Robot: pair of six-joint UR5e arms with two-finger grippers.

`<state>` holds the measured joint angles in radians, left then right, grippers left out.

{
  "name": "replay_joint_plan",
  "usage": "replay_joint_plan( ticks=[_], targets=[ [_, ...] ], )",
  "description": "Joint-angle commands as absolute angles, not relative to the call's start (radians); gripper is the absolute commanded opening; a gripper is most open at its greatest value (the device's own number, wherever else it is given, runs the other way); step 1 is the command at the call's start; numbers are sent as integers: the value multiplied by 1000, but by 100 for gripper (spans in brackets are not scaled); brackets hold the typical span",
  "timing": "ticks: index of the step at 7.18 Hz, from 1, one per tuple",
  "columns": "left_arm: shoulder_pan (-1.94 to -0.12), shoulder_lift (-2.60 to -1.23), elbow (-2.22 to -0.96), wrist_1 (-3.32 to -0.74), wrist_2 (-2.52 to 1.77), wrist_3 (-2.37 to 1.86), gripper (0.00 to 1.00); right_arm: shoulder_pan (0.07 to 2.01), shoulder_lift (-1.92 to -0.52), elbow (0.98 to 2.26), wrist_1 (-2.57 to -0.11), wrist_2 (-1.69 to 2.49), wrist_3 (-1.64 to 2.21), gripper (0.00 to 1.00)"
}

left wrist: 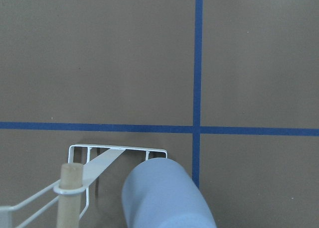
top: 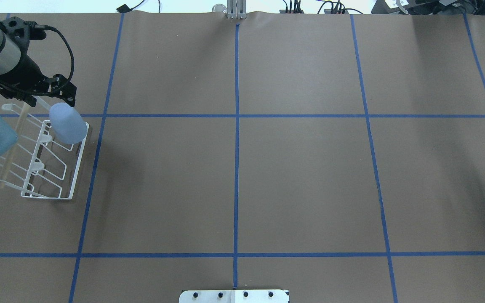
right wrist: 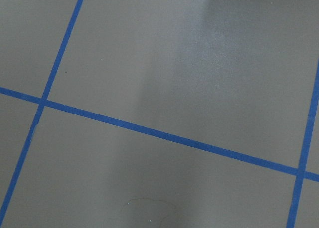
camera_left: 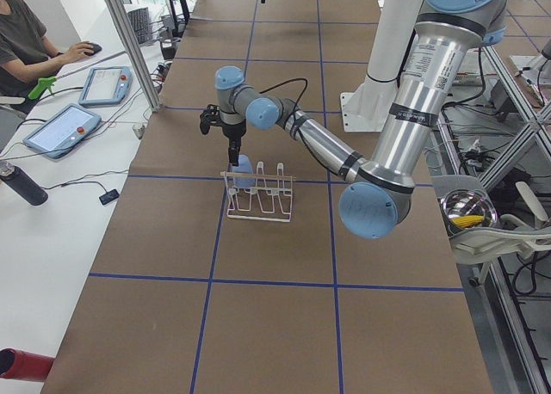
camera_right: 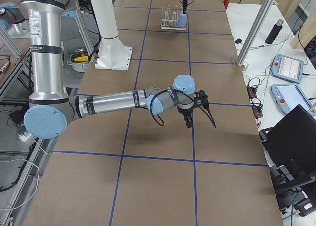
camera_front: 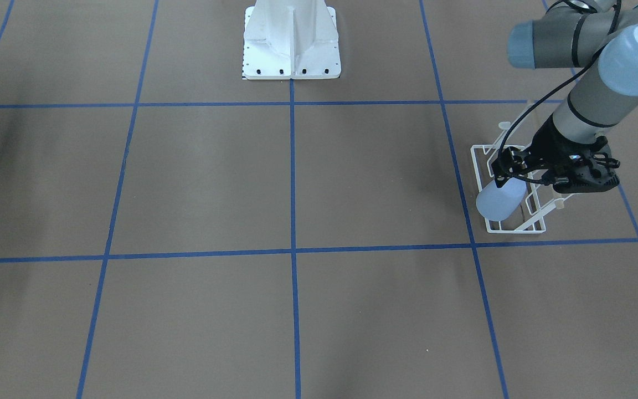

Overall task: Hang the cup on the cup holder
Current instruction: 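Open the left gripper and raise it away from the hung cup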

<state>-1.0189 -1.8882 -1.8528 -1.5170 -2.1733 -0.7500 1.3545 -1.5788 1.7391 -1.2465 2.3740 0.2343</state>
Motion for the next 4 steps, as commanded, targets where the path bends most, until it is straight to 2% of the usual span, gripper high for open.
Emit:
replay_joint_plan(
  ticks=[1, 3, 4],
  targets=[
    [-1051, -1817, -1954, -1506, -2174, -598, 98, 1356, -1559, 1755, -1323, 2367, 245, 100],
    [-1219, -1746, -1935, -1506, -2235, -325, 98, 1411, -1482, 1796, -1561, 2361, 232, 100],
    [-1300, -1706, -1878, -1520, -2238, -181, 98, 1429, -1485, 1816, -1581, 2359, 229, 100]
  ],
)
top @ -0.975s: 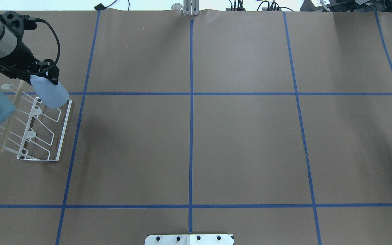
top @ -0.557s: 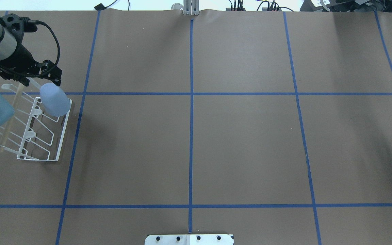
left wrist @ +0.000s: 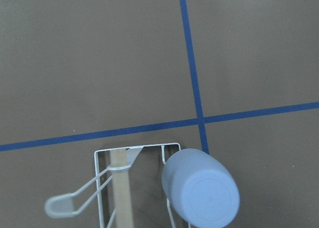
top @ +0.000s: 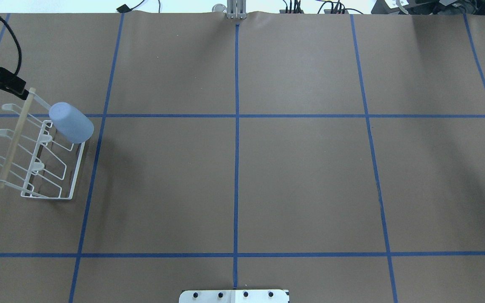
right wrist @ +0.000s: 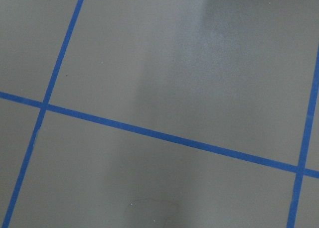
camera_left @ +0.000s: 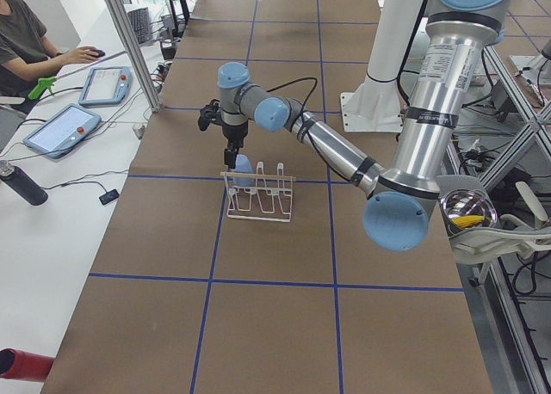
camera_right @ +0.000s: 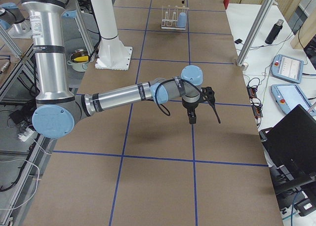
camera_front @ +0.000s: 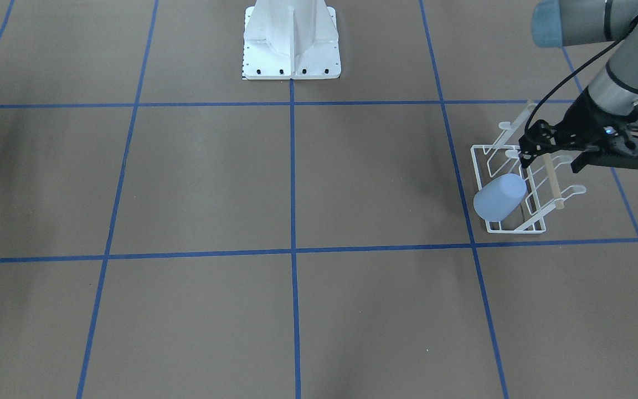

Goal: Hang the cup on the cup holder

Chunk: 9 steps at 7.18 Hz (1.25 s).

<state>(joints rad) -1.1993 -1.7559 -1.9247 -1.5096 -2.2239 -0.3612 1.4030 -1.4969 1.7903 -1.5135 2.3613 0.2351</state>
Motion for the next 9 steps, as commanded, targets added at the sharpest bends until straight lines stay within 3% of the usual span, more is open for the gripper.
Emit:
replay_joint_plan(
  ticks=[1, 4, 9],
  targets=[
    [-1375, -1700, -1802, -1523, -2268, -44, 98, 1440, -1497, 1822, -1582, 2359, 226, 100],
    [-1505, -1700, -1660, -1522, -2321, 129, 98, 1462, -1546, 1835, -1580, 2359, 154, 100],
    [-1506, -1700, -1674, -1523, -2324, 123, 98, 1453, -1555, 1850, -1582, 2359, 146, 100]
  ],
)
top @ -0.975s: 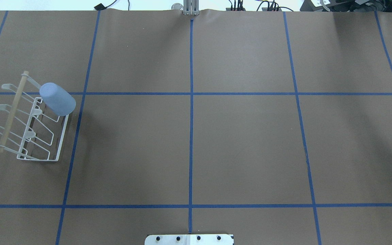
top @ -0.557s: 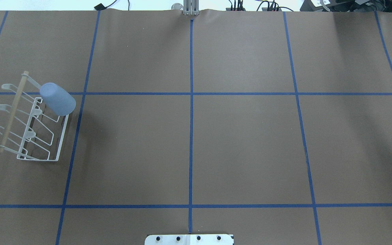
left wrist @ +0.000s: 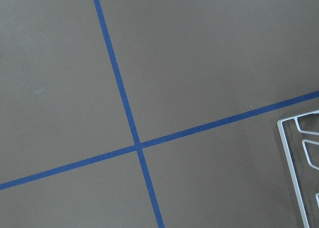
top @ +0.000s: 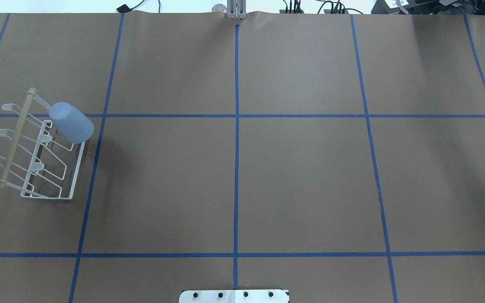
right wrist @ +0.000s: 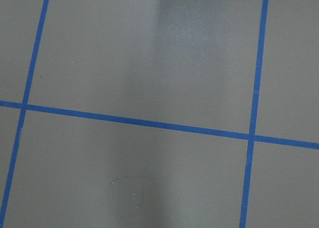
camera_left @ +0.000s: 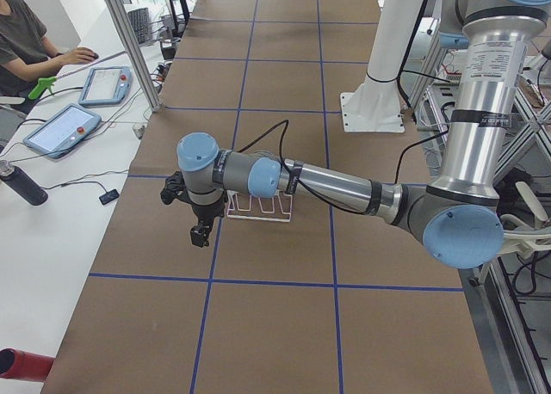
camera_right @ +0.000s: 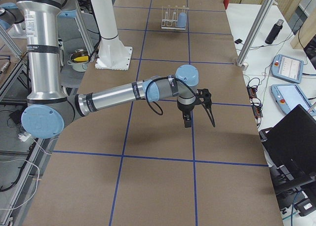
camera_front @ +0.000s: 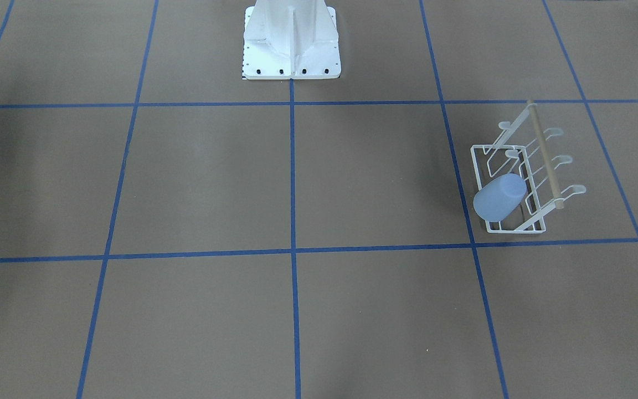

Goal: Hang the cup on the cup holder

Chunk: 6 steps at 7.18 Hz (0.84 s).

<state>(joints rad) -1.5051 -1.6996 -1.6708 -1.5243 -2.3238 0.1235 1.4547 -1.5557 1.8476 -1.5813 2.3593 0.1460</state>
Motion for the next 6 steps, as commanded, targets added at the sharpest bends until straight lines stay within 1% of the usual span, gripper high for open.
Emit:
replay_joint_plan(
  ticks=[1, 6],
  targets=[
    [-1508, -1701, -1674, -1523, -2322, 123, 98, 1453, -1555, 1850, -1582, 2359, 146, 100],
    [-1508, -1701, -1674, -1523, -2322, 123, 98, 1453, -1555, 1853, -1582, 2361, 146, 100]
  ],
)
